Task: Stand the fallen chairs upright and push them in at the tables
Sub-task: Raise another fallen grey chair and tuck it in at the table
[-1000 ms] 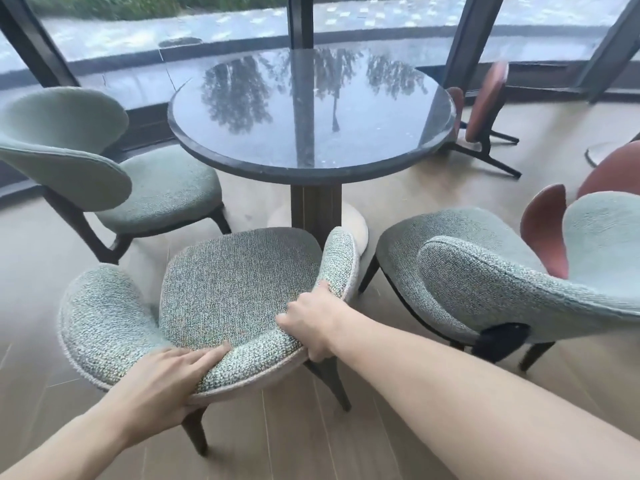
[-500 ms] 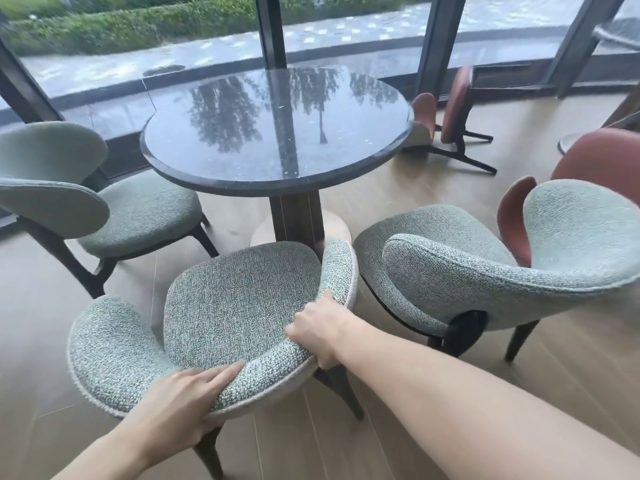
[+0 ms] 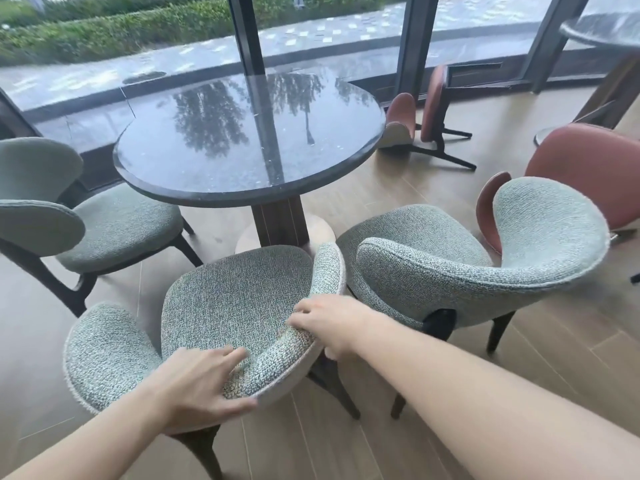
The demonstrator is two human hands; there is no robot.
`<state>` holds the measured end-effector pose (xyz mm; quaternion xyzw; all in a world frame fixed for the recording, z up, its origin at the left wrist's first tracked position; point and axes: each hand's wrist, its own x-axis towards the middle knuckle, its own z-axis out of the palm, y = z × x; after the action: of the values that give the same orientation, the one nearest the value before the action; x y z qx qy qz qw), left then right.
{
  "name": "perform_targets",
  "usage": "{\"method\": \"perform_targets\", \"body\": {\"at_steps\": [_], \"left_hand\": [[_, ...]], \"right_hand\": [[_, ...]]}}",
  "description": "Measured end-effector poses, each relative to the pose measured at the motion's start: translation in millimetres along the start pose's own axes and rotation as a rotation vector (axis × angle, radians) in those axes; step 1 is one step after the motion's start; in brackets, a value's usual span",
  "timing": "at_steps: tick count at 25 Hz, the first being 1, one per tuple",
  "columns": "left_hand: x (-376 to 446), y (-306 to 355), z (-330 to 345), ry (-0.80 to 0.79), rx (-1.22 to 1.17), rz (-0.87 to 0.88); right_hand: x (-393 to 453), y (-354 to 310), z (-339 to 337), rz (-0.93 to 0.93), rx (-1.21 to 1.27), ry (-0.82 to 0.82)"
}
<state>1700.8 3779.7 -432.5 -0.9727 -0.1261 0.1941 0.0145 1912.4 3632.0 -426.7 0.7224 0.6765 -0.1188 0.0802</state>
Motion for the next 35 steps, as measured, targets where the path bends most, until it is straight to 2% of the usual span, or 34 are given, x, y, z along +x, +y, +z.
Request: {"method": "perform_targets", "body": {"at_steps": [4, 5, 7, 9, 12, 16, 18, 21, 24, 35], "left_hand": [[69.5, 76.4, -28.4, 0.171, -0.248, -0.025], [87.9, 99.5, -32.1, 0.195, -0.294, -0.063], [119.3, 134.5, -39.1, 0.175, -0.390, -0.249], [142.1, 148.3, -42.8, 0.113, -0.425, -0.414], [153.4, 128.4, -40.5, 0.086, -0.336, -0.417], [156.2, 115.4, -29.5, 0.060, -0.551, -0.495], [150.7, 121.6, -21.4, 0.121, -0.592, -0.532], [149.4, 125.1, -16.4, 0.213, -0.525, -0.552], [150.9, 123.7, -15.7, 0.228, -0.466, -0.537], [148.1, 119.9, -16.8, 0.170, -0.478, -0.452]], "right_hand": [[-66.1, 80.5, -1.7, 0.339, -0.007, 0.168], [-86.7, 102.6, 4.3, 0.459, -0.031, 0.164], [-128.3, 140.0, 22.3, 0.699, -0.047, 0.086], [-162.2, 161.6, 45.4, 0.835, -0.052, -0.011], [-166.2, 165.0, 70.4, 0.823, -0.165, -0.010], [-121.9, 168.5, 71.6, 0.739, -0.117, 0.121], [-93.4, 171.9, 67.2, 0.716, -0.077, 0.141], [-52.6, 179.2, 60.7, 0.699, -0.032, 0.148], [-24.8, 188.1, 62.5, 0.738, 0.047, 0.092], [5.5, 208.0, 68.2, 0.800, -0.022, 0.206]]}}
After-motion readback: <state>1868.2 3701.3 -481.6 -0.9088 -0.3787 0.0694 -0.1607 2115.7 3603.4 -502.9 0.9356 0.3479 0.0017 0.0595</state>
